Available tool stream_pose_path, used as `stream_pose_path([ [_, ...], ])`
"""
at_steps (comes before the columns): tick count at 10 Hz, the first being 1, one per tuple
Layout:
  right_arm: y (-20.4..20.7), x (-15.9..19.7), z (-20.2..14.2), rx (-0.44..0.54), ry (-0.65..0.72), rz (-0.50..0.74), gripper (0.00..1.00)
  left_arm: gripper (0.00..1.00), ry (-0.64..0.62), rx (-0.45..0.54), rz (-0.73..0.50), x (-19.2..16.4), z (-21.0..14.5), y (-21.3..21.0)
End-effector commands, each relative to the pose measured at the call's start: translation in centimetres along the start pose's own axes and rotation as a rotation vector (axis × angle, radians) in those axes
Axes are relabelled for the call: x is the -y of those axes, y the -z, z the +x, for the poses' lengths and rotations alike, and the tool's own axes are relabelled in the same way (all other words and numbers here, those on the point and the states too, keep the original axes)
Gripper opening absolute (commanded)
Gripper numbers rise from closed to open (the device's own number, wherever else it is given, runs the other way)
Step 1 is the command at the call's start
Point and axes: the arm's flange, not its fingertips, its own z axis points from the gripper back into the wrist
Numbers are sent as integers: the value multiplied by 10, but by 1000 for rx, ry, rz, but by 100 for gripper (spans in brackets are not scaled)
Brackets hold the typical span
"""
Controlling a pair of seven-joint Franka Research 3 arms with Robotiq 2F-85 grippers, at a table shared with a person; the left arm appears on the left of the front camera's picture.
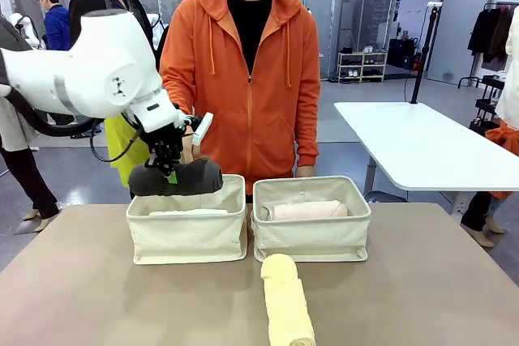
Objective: Divide the towels into two baskets.
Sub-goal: Pick up one hotel-folded towel from the bottom of the table and place it in the Fabric basket indicated by the person.
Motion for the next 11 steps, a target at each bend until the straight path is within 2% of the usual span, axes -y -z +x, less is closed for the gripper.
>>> stream_pose_path([
  [1, 0, -4, -3, -14, 3, 0, 100, 32, 54, -53, 53, -16, -6, 16],
  [2, 0, -4, -3, -14, 3, 0, 100, 32, 37, -86, 60, -24, -6, 34],
  [4, 0, -4, -3, -14, 3, 0, 100, 32, 17, -54, 7, -34, -5, 62],
  [6, 0, -4, -3, -14, 3, 0, 100, 32, -11, -66, -50, -41, -8, 82],
  [8, 0, -4, -3, -14, 3, 0, 100, 49, -30, -77, -77, -43, -11, 97],
  [9, 0, -4, -3, -14, 3, 0, 100, 64, -34, -67, -78, -43, -10, 99],
  [10, 0, -4, -3, -14, 3, 0, 100, 73, -35, -66, -78, -42, -11, 100],
  [11, 0, -4, -3, -14, 3, 0, 100, 89, -36, -53, -78, -41, -12, 96],
])
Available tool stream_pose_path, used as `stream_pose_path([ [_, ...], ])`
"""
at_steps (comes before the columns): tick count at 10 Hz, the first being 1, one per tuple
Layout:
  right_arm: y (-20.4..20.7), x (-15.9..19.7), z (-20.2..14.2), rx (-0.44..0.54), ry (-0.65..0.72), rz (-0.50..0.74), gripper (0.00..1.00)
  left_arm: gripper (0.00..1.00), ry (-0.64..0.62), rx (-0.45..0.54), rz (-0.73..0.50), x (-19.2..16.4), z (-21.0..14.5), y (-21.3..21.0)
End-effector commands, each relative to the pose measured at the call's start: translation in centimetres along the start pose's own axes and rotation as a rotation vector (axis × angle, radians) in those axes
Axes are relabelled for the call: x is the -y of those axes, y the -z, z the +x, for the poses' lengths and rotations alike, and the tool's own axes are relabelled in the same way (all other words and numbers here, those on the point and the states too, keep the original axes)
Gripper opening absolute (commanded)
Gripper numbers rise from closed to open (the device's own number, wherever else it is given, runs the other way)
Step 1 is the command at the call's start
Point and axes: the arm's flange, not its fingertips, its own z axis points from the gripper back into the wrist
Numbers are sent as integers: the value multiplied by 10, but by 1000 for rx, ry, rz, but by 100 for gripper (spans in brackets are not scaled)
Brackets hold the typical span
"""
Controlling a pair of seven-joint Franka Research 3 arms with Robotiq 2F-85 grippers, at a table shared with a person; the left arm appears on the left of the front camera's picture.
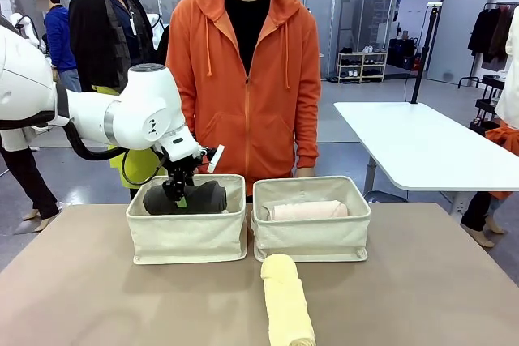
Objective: Divide the towels into two baskets.
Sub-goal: Pick up one hotel-folded towel from the bottom of the table and place it in the Fabric basket indicated by the person.
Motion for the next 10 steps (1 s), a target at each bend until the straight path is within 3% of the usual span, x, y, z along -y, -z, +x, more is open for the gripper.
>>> stream_pose_path([
  [1, -1, -4, -3, -14, 3, 0, 100, 99, -5, -5, -6, 1, -4, -12],
  [4, -1, -4, -3, -14, 3, 0, 100, 100, -20, 11, -2, 19, -11, -34],
  [5, -1, -4, -3, -14, 3, 0, 100, 100, -7, 2, 17, -1, -3, -14],
  [10, -1, -4, -3, -14, 3, 0, 100, 100, -7, 2, 17, -1, -3, -14],
])
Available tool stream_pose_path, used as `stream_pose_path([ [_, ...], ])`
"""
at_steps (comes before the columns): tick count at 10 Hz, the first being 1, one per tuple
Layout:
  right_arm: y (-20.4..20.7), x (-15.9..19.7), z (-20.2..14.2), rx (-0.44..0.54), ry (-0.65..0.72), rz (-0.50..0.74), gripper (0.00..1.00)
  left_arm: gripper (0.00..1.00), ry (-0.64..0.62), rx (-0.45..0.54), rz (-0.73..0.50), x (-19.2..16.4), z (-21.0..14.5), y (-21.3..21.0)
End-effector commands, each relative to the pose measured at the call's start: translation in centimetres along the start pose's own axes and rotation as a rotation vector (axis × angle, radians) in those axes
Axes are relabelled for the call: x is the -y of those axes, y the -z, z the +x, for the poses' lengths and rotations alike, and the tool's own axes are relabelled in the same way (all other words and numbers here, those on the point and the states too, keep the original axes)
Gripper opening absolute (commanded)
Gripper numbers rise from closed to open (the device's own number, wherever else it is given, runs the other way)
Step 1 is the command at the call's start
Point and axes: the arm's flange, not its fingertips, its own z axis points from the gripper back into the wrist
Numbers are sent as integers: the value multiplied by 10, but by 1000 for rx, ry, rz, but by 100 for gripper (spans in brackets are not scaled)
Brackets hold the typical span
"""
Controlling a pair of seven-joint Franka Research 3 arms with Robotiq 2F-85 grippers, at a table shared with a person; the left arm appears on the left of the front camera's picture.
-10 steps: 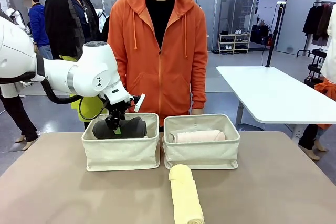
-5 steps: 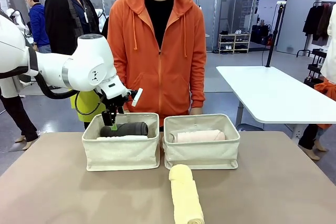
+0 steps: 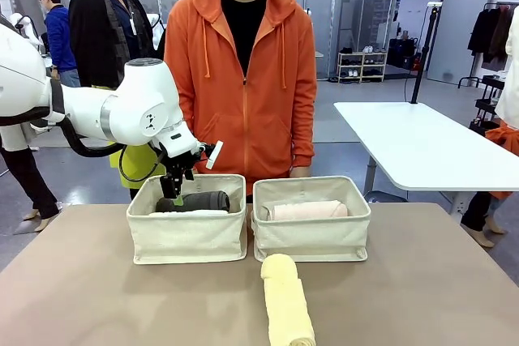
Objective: Divide the towels into two baskets.
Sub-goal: Pick up one hotel-folded towel from the bottom of the table and place it in the Fabric basket indicated by the person.
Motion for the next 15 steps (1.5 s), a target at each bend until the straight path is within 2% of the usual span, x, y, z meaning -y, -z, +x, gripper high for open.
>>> stream_pose_path([
  [1, 0, -4, -3, -14, 3, 0, 100, 100, -1, -1, 14, -3, -2, -2],
  [5, 0, -4, -3, -14, 3, 0, 100, 100, 0, 0, 3, -1, 0, -1],
  [6, 0, -4, -3, -14, 3, 0, 100, 100, -216, 190, -109, -2, -19, -41],
  [7, 0, -4, -3, -14, 3, 0, 100, 100, -316, 290, -166, 3, -39, -76],
  [9, 0, -4, -3, -14, 3, 0, 100, 100, -468, 542, -309, 37, -81, -111],
  [11, 0, -4, -3, -14, 3, 0, 100, 100, -623, 668, -426, 90, -135, -118],
  [12, 0, -4, -3, -14, 3, 0, 100, 100, -652, 771, -484, 116, -156, -122],
  [14, 0, -4, -3, -14, 3, 0, 100, 100, -773, 1004, -446, 173, -210, -119],
  [15, 0, -4, -3, -14, 3, 0, 100, 100, -891, 1108, -426, 214, -244, -108],
])
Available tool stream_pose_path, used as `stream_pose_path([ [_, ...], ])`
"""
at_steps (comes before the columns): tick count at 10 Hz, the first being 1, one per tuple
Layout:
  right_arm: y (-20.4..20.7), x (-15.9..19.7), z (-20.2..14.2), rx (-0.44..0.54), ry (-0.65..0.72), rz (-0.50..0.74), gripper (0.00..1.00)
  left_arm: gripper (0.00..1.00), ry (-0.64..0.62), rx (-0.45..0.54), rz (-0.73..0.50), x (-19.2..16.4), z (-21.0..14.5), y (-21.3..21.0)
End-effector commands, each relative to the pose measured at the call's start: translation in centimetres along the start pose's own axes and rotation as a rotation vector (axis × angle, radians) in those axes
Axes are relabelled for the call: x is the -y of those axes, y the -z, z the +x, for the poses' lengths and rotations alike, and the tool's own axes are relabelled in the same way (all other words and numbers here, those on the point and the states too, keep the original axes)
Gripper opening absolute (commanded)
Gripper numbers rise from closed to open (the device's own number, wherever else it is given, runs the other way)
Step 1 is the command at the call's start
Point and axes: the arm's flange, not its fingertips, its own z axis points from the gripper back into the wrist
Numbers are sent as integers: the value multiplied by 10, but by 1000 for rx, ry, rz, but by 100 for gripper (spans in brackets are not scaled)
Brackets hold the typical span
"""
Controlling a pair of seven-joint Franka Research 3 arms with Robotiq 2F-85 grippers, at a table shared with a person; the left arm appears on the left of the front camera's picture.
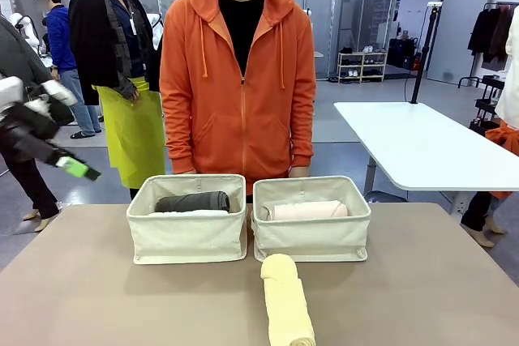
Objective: Divide the towels into two baskets.
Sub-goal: Pick up one hotel-folded towel from the bottom of the table and place it in the Fabric basket indicated by the person.
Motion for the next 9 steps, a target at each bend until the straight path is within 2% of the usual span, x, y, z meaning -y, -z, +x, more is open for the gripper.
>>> stream_pose_path([
  [1, 0, -3, -2, -16, 3, 1, 100, 100, -81, 305, 25, 19, -81, -29],
  [2, 0, -3, -2, -16, 3, 1, 100, 100, -151, 397, 41, 28, -130, -36],
  [4, 0, -3, -2, -16, 3, 1, 100, 100, -285, 451, 91, 48, -220, -46],
  [5, 0, -3, -2, -16, 3, 1, 100, 100, -313, 475, 124, 51, -243, -51],
  [6, 0, -3, -2, -16, 3, 1, 100, 100, -335, 455, 132, 45, -246, -51],
  [7, 0, -3, -2, -16, 3, 1, 100, 100, -290, 419, 115, 30, -235, -47],
  [8, 0, -3, -2, -16, 3, 1, 100, 100, -348, 481, 129, 45, -255, -60],
  [9, 0, -3, -2, -16, 3, 1, 100, 100, -348, 481, 129, 45, -255, -60],
])
